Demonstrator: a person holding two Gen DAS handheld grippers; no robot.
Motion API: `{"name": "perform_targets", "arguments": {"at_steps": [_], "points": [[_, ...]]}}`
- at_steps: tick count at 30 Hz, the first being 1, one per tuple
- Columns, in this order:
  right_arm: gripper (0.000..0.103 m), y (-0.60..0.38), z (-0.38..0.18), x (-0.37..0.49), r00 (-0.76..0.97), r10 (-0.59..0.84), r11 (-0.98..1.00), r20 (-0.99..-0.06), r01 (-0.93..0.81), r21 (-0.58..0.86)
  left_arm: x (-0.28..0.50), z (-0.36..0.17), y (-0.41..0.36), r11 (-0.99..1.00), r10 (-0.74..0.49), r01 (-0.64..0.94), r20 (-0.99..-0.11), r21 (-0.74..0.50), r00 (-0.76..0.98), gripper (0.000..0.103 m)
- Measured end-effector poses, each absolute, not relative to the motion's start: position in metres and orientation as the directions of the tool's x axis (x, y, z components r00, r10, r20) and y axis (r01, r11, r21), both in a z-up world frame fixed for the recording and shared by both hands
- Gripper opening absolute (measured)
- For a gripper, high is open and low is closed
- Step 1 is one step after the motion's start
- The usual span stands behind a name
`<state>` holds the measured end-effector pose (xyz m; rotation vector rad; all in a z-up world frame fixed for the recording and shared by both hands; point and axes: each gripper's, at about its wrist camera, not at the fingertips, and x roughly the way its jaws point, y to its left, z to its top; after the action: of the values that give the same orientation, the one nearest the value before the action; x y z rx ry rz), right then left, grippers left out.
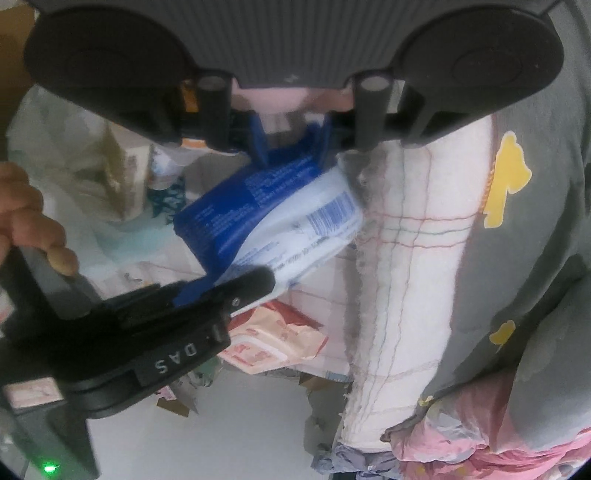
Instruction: Organize soft objects
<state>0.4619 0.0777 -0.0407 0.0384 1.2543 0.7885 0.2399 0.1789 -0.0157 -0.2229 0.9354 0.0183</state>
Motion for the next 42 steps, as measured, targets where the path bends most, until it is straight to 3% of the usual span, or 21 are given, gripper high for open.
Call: {"name": "perform_targets", "arguments": {"at_steps": [8, 14, 19, 26, 27, 29, 31, 37, 42], "points": [[0.023, 0.063, 0.012, 0.421, 0.268, 0.517, 0.741, -0.813, -0.616, 0.269, 0.197, 0.015, 0.184, 0.974, -0.077, -0.115, -0.759, -0.197, 0.647, 0.031], [0.023, 0.054, 0.05, 0.361, 0.423, 0.476, 0.69, -0.771, -0.723, 0.029, 0.159, 0.024, 0.208, 0.952, -0.031, -0.208, -0.746, -0.224, 0.665, 0.031], [0.023, 0.061, 0.041, 0.293, 0.506, 0.43, 0.585, -0.748, -0.787, -0.196, 0.133, 0.03, 0.226, 0.91, -0.025, -0.289, -0.732, -0.299, 0.681, 0.031], [0.025, 0.069, 0.027, 0.209, 0.589, 0.438, 0.443, -0.679, -0.798, -0.407, 0.111, 0.038, 0.226, 0.877, -0.103, -0.269, -0.703, -0.398, 0.704, 0.032], [0.025, 0.068, 0.025, 0.2, 0.59, 0.439, 0.427, -0.677, -0.801, -0.42, 0.108, 0.039, 0.223, 0.874, -0.106, -0.267, -0.695, -0.406, 0.711, 0.032], [0.026, 0.066, 0.02, 0.185, 0.561, 0.454, 0.4, -0.692, -0.822, -0.404, 0.107, 0.04, 0.215, 0.876, -0.114, -0.252, -0.683, -0.412, 0.721, 0.045], [0.026, 0.064, 0.014, 0.172, 0.542, 0.466, 0.38, -0.7, -0.837, -0.395, 0.108, 0.041, 0.207, 0.876, -0.135, -0.23, -0.673, -0.424, 0.727, 0.05], [0.027, 0.058, 0.001, 0.16, 0.47, 0.497, 0.384, -0.73, -0.873, -0.301, 0.131, 0.038, 0.186, 0.879, -0.193, -0.176, -0.669, -0.443, 0.718, 0.051], [0.027, 0.045, 0.002, 0.164, 0.415, 0.539, 0.406, -0.733, -0.891, -0.205, 0.154, 0.019, 0.174, 0.905, -0.168, -0.186, -0.723, -0.383, 0.67, 0.044]]}}
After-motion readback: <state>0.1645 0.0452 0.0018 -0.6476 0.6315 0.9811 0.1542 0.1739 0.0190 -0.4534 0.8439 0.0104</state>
